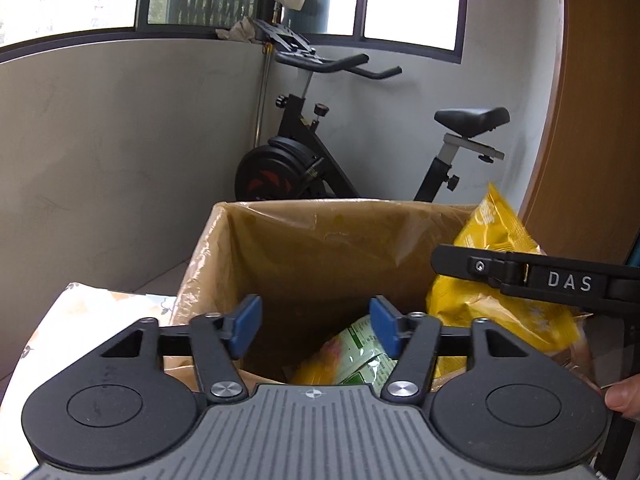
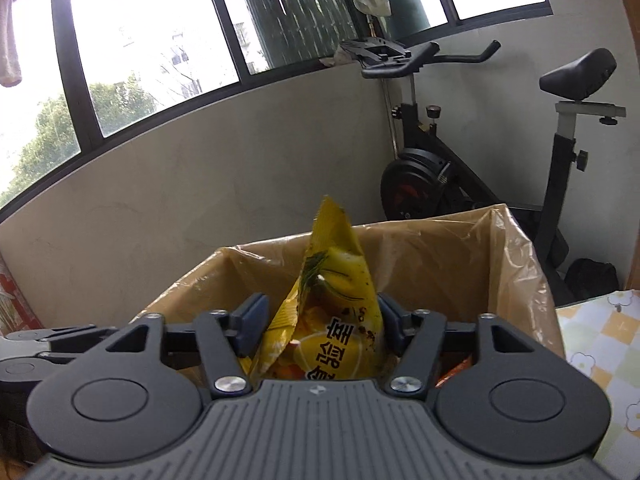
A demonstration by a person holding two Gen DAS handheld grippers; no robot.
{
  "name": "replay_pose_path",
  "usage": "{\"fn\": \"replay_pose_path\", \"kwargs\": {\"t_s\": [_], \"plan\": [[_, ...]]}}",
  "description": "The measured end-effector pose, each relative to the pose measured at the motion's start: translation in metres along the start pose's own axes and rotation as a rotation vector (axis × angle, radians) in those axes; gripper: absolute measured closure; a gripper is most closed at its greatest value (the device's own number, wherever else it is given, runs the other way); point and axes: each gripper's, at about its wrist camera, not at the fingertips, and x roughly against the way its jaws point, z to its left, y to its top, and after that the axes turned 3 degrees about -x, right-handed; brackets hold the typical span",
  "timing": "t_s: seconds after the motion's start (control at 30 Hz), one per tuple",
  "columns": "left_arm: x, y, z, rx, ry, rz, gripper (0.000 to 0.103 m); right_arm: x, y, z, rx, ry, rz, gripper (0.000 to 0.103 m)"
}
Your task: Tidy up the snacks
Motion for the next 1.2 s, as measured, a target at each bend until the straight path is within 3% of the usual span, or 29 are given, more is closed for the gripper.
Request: {"fn": "replay_pose_path", "kwargs": {"t_s": [0.03,0.13,0.43,0.7,0.93,1.2], "plan": [[0.0,0.002,0.0,0.003,-0.003,0.0,0.038,0.002,0.001,0.0,-0.002,-0.012,-0.002,0.022],[0.002,0.004,0.0,0.003,-0.004,-0.003,0.036,0.009,0.002,0.002,0.005,-0.038,-0.015,0.016],[0.031,0.005,0.007,0.008,-0.001,-0.015,0.031,0.041,0.0,0.015,0.053,-0.033,-0.051,0.015],[0.082,-0.011,0.028,0.025,-0.004,-0.031,0.024,0.085,-0.029,0.03,0.106,-0.007,-0.085,0.012],[0.114,-0.052,0.048,0.085,-0.002,-0.002,0.024,0.108,-0.068,0.029,0.073,-0.006,-0.057,0.012],[0.106,-0.12,0.047,0.191,-0.01,0.108,0.025,0.112,-0.133,0.033,0.088,-0.023,0.038,0.013]]}}
